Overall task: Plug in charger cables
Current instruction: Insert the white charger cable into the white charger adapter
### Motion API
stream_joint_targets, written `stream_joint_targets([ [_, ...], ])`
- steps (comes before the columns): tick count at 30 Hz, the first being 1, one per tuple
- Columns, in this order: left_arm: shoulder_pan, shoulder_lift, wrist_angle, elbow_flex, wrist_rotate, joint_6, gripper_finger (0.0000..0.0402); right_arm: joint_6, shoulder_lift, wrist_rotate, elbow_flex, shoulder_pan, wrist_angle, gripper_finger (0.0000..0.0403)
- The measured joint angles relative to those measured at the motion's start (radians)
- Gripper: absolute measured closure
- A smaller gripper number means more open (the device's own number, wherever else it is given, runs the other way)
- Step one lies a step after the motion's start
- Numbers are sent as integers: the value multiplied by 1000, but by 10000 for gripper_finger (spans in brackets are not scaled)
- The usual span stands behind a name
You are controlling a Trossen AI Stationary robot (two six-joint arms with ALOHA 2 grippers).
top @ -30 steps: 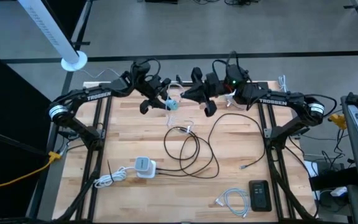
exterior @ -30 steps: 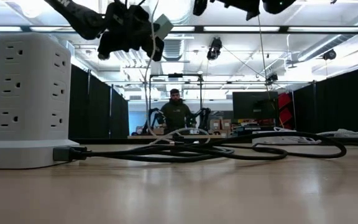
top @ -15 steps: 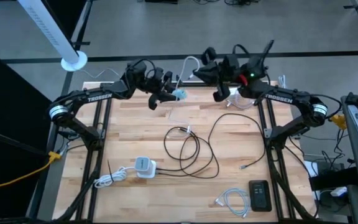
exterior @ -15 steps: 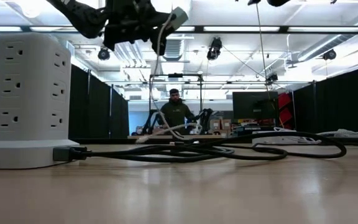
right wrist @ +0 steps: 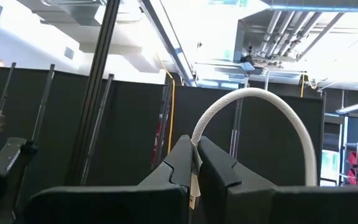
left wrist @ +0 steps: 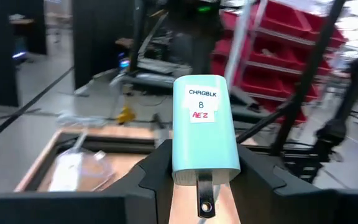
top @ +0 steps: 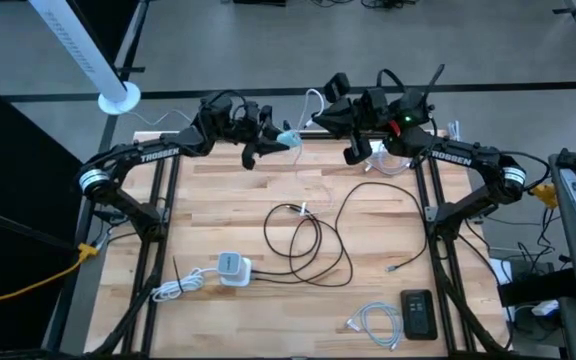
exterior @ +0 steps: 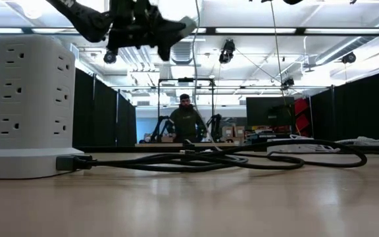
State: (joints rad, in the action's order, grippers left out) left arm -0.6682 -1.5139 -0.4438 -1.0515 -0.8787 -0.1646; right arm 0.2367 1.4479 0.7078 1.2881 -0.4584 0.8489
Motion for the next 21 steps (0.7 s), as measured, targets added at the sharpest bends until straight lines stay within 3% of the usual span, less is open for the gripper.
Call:
stream_joint_targets([
  [6, -78, 15, 67, 21, 19, 140, 292, 4, 0, -11, 0, -5, -24, 403],
  [10, -80, 66, 9, 120, 120, 358, 292, -57, -1, -149, 0, -7, -192, 403],
  [12, -72, 95, -107, 196, 136, 453, 292, -113, 0, -266, -1, -7, -299, 403],
  [16, -70, 141, -430, 375, 231, 479, 292, -176, 15, -523, -1, 2, -428, 403],
  [21, -46, 149, -762, 535, 417, 601, 292, -121, 88, -631, -5, 14, -393, 403],
])
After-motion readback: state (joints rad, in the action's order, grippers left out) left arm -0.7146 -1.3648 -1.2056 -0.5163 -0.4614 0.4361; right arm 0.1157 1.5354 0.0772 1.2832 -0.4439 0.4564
